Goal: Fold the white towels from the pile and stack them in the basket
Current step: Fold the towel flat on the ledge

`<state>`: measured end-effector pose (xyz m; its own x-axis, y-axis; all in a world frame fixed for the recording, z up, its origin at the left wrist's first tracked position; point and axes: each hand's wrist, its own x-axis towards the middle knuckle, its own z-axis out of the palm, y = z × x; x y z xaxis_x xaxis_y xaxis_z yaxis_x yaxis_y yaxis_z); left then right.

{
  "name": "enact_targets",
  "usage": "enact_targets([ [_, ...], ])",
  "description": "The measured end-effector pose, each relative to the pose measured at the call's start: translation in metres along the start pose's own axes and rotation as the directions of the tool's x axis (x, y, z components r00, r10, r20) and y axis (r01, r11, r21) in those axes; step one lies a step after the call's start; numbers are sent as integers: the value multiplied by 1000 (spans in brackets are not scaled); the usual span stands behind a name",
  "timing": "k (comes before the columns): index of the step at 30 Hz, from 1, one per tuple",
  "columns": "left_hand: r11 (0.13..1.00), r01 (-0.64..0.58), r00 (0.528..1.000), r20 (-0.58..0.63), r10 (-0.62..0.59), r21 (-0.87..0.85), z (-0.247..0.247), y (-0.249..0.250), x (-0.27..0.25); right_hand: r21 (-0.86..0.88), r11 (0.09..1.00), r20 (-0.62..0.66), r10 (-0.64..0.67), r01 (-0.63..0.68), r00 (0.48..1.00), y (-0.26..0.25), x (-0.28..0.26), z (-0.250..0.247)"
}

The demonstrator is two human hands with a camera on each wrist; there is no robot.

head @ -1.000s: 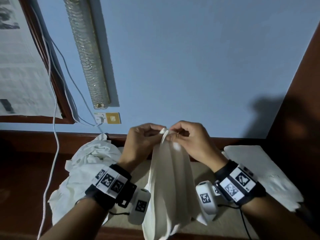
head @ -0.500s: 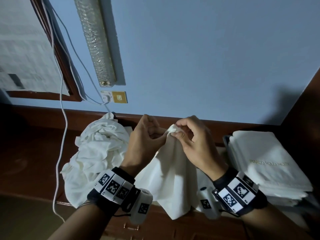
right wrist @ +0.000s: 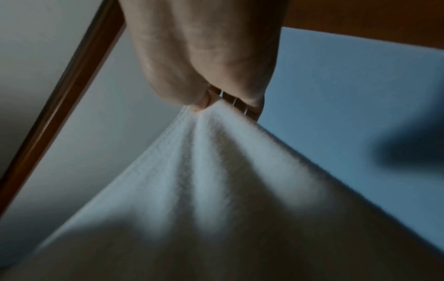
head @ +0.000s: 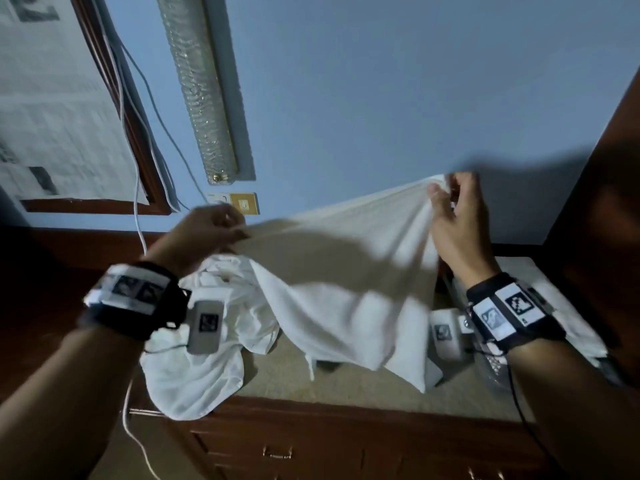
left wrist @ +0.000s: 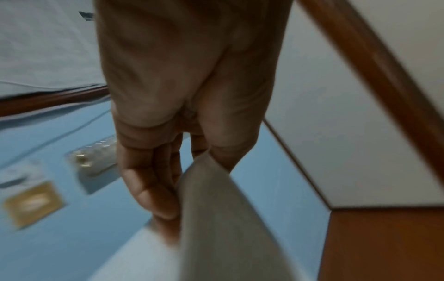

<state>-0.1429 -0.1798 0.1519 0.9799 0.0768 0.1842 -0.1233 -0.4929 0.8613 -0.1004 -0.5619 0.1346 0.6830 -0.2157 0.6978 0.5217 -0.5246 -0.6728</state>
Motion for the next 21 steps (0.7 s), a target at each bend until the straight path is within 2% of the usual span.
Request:
enact_targets([
  [2,993,-56,998,23,59,-107,-27,47,1,-27,1000,-10,3,-3,1000,-21,16,-11],
  [5,984,-161,986,25,163,-80,-60,103,-5,-77,997,-17,-23,21,1000,-58,41,-34],
  [8,939,-309,949,-16,315,151,-88,133,-17,-37,999,-3,-1,1,1000,-87,53,-53],
  [11,834,-421,898,37,437,357,-105,146,-34,119,993,9,0,-1,1000,-104,46,-69],
  [13,766,-450,888,141,437,460,-113,144,-48,204,979,52,-13,2,999,-111,33,-79],
  [16,673,-486,873,333,355,558,-118,135,-69,256,964,122,45,-76,991,-110,11,-89],
  [18,665,-490,867,392,307,564,-117,130,-80,268,955,141,94,-129,986,-106,0,-90],
  [21,671,-465,877,401,262,578,-113,125,-95,182,972,142,122,-147,982,-99,-12,-88],
])
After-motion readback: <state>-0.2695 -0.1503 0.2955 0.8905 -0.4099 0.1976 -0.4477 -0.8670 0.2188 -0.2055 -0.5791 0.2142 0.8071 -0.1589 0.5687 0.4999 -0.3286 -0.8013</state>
